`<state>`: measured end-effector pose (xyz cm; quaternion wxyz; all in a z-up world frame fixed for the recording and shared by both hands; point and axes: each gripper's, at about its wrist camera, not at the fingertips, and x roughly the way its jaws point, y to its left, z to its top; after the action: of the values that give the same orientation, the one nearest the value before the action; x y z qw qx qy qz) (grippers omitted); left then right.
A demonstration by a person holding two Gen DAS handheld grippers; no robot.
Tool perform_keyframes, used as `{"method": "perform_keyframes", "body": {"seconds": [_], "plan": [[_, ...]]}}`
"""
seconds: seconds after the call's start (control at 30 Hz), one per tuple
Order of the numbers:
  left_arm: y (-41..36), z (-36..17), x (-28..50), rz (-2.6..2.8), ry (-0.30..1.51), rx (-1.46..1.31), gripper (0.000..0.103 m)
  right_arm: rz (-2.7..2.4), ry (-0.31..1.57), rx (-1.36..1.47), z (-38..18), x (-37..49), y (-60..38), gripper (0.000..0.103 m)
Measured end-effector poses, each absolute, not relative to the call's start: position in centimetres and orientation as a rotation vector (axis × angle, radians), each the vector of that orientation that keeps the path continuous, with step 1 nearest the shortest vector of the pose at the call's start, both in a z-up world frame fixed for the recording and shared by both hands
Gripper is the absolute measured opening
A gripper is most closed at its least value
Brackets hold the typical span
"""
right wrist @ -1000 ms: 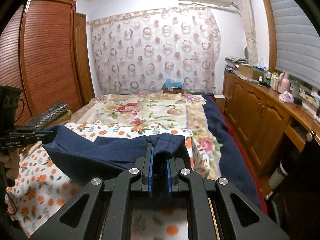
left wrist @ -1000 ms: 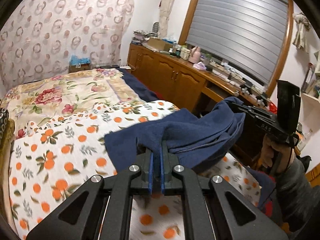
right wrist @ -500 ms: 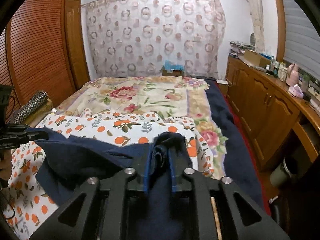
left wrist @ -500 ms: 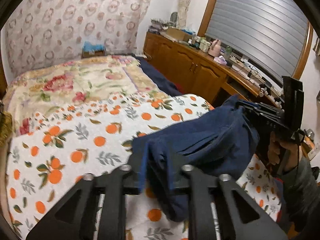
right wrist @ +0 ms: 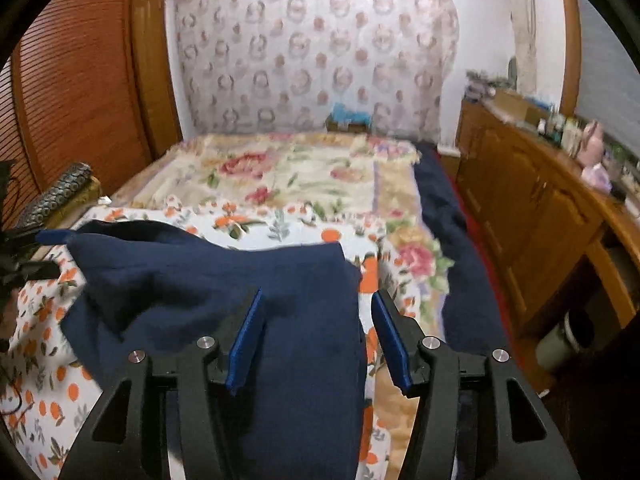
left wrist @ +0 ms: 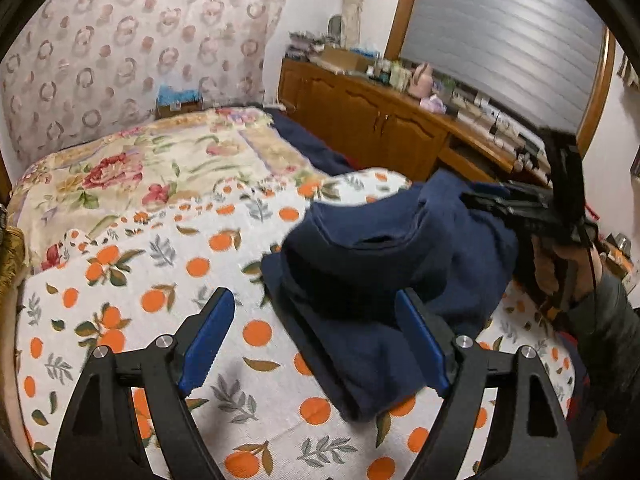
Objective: Fold small clothes
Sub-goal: 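Open both grippers and reposition them on the folded shirt, then grasp the folded navy shirt with both grippers and lift it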
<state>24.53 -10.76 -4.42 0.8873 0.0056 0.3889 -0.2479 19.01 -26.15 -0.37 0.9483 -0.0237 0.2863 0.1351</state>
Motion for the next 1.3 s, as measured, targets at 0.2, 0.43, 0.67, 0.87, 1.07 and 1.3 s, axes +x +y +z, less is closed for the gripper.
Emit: {"method": "perform_keyframes", "body": {"seconds": [0.2,0.43,0.67,0.87,1.07,1.3], "plan": [[-11.7,-5.7,26.0,-0.501,0.855,0.028,0.083,0.391,0.647,0.035,-0.1,22.6,-26.6,0.013],[-12.2,-6.7,28.3,-0.439,0.870,0.076,0.083,0.261,0.537,0.029,1.7,21.8,-27.8,0.006],[-12.0,-8.0,29.6,-0.469,0.937,0.016,0.083,0.232,0.595,0.040,1.7,22.3,-27.2,0.008],[-12.4,-8.2,29.7,-0.542,0.937,-0.024,0.056,0.247,0.580,0.029,1.4,21.0,-26.8,0.054],[-12.4,-8.1,29.9,-0.561,0.946,-0.034,0.041,0.270,0.628,0.013,0.0,19.7,-26.7,0.070],[-12.2,-8.0,30.0,-0.562,0.947,-0.049,0.041,0.328,0.711,0.119,-0.6,21.2,-27.5,0.070]]}}
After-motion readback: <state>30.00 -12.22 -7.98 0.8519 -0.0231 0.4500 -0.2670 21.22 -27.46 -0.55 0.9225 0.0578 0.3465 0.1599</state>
